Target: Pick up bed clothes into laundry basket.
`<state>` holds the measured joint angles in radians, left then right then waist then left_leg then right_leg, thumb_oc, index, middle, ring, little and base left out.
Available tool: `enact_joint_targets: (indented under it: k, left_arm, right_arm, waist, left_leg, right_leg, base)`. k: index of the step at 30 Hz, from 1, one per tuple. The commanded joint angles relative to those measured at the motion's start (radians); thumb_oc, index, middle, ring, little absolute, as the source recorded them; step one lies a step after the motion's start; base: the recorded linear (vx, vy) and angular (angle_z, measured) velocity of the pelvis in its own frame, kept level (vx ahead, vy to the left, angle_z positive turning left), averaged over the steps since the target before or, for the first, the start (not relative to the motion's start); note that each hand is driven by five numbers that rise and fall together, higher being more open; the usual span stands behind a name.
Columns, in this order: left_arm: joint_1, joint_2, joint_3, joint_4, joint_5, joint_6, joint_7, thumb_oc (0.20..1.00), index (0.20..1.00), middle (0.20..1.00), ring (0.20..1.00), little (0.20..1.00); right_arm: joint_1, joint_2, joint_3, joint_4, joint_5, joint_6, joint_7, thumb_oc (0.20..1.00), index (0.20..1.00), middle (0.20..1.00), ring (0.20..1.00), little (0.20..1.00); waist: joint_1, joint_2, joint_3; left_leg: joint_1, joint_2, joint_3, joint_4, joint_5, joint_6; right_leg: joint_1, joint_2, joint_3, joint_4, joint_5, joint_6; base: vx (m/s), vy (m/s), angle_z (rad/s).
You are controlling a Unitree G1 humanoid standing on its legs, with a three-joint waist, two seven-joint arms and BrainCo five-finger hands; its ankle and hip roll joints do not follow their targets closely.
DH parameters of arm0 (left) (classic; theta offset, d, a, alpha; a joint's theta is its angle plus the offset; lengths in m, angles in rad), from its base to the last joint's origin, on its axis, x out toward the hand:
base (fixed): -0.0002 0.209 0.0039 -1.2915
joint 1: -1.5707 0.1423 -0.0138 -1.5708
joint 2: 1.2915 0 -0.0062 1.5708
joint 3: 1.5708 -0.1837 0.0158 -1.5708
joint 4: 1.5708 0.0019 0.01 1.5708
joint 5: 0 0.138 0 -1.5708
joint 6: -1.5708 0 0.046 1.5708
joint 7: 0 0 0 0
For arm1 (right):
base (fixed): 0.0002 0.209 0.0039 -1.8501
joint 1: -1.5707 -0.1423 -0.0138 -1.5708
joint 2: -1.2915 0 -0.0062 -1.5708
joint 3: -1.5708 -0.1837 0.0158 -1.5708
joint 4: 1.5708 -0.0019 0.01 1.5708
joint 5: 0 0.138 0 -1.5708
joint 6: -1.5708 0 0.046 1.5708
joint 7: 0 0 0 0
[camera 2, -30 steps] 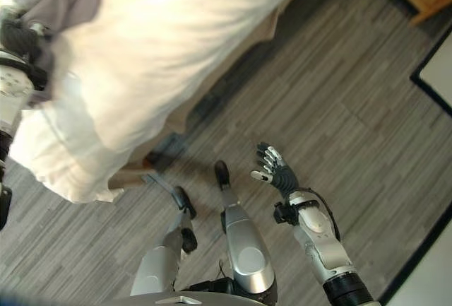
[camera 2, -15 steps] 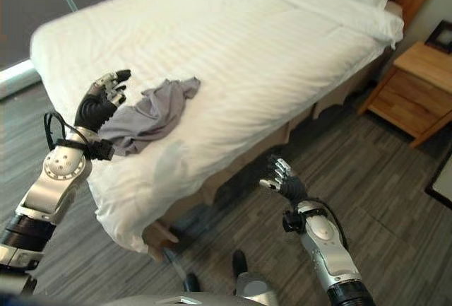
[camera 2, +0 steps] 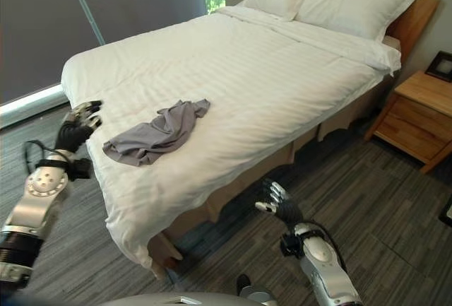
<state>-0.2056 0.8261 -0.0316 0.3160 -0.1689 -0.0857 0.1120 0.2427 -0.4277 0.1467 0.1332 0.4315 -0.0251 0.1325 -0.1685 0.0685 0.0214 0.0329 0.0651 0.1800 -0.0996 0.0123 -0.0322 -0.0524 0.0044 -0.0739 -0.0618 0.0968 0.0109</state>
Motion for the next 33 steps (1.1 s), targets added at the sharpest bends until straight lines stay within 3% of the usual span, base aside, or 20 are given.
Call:
enact_joint_targets:
  k: [1,3,7,11,25,33]
  left_arm:
    - [-0.211,0.104,-0.021,0.185,0.176,0.006,0.061,1.0,1.0,1.0,1.0,1.0]
    - [-0.354,0.161,-0.112,0.353,0.228,0.013,0.072,1.0,1.0,1.0,1.0,1.0]
    - [-0.501,0.188,-0.191,0.458,0.194,0.012,0.075,1.0,1.0,1.0,1.0,1.0]
    - [-0.562,0.199,-0.22,0.518,0.114,0.0,0.06,1.0,1.0,1.0,1.0,1.0]
    - [-0.804,0.175,-0.373,0.65,0.069,-0.02,0.08,1.0,1.0,1.0,1.0,1.0]
    - [-0.939,0.182,-0.458,0.802,0.097,0.001,0.094,1.0,1.0,1.0,1.0,1.0]
  right_arm:
    - [-0.03,-0.005,-0.022,-0.061,0.025,-0.045,0.009,1.0,1.0,1.0,1.0,1.0]
    - [-0.017,-0.021,-0.014,-0.068,0.047,-0.052,0.014,1.0,1.0,1.0,1.0,1.0]
    - [-0.034,-0.034,-0.001,-0.07,0.07,-0.059,0.008,1.0,1.0,1.0,1.0,1.0]
    - [-0.041,-0.034,0.012,-0.059,0.086,-0.062,0.006,1.0,1.0,1.0,1.0,1.0]
    - [-0.118,-0.032,0.076,-0.044,0.142,-0.11,-0.031,1.0,1.0,1.0,1.0,1.0]
    - [-0.17,-0.03,0.084,-0.04,0.177,-0.161,-0.085,1.0,1.0,1.0,1.0,1.0]
  waist:
    - [-0.026,-0.042,0.017]
    - [-0.041,-0.042,0.052]
    - [-0.051,-0.045,0.112]
    - [-0.055,-0.041,0.15]
    - [-0.098,-0.052,0.282]
    - [-0.122,-0.064,0.35]
  left_leg:
    - [0.042,0.033,0.004,0.012,0.004,-0.036]
    - [0.014,0.039,0.016,0.012,0.014,-0.042]
    - [-0.05,0.049,0.026,0.012,0.038,-0.047]
    - [-0.094,0.054,0.03,0.012,0.056,-0.052]
    - [-0.219,0.073,0.065,0.012,0.081,-0.067]
    - [-0.306,0.085,0.095,0.012,0.094,-0.078]
  right_leg:
    - [0.053,-0.103,0.053,0.02,-0.092,0.125]
    - [0.019,-0.098,0.065,0.019,-0.083,0.127]
    - [-0.057,-0.088,0.078,0.021,-0.061,0.127]
    - [-0.104,-0.083,0.086,0.018,-0.043,0.126]
    - [-0.252,-0.063,0.125,0.011,-0.004,0.129]
    - [-0.344,-0.045,0.143,-0.004,0.032,0.135]
  base:
    - [-0.04,-0.011,-0.01]
    - [-0.13,0.0,-0.03]
    - [-0.16,-0.003,-0.13]
    - [-0.05,-0.004,-0.18]
    - [-0.03,-0.017,-0.11]
    - [-0.03,-0.024,-0.1]
